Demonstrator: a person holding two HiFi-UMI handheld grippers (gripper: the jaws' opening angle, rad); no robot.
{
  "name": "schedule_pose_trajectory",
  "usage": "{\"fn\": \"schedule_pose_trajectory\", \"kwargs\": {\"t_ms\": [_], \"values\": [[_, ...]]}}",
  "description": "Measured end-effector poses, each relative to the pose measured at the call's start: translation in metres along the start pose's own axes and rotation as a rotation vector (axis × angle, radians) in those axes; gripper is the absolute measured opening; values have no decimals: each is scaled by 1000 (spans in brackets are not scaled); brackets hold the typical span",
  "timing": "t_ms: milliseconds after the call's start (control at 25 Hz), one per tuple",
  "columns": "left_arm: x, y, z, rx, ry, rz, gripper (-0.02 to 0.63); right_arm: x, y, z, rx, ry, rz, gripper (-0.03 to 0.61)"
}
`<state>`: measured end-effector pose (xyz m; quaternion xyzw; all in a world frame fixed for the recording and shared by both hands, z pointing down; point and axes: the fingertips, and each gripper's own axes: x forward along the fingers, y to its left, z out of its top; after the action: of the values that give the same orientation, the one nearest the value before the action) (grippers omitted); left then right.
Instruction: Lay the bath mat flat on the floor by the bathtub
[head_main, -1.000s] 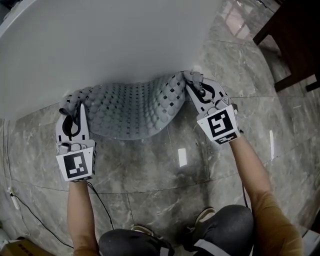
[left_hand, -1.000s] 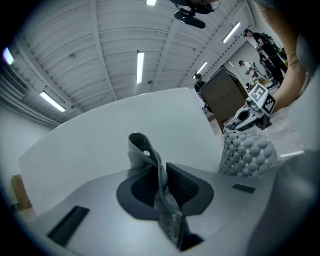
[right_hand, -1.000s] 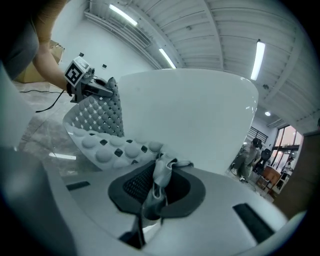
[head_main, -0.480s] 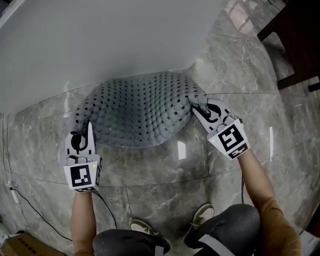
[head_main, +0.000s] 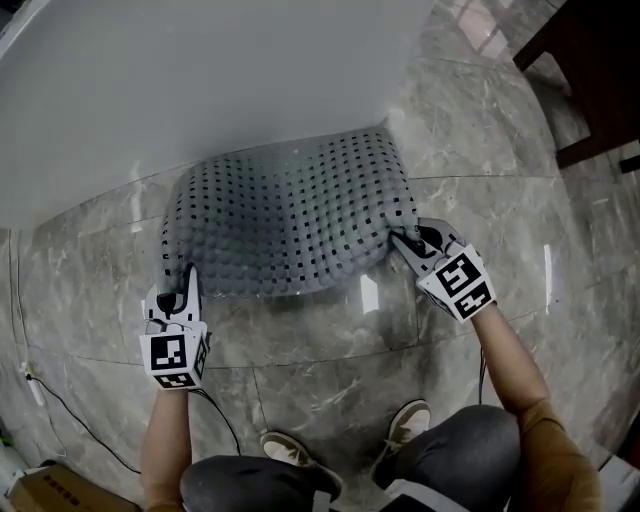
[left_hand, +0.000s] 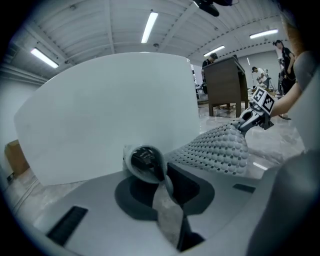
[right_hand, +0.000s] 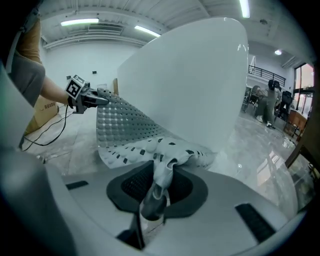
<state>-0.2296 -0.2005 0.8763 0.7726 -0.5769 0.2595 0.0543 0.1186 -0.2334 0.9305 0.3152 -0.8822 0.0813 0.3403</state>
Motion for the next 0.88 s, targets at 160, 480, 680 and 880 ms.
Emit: {"fn": "schedule_pose_trajectory", "kwargs": {"t_ms": [160,480,680,880], "values": [[-4,0,-32,-102,48,2,58,2,0,-17,54,36,12,74],[-2,-5,-60,-121,82,43,93,11,12,-50,137,173,91,100],[-2,-7,-78,-123,127,41,155,12,11,-59,143,223,82,114],[0,-3,-94,-134,197,51,229,14,13,-67,155,268,82,129]]}}
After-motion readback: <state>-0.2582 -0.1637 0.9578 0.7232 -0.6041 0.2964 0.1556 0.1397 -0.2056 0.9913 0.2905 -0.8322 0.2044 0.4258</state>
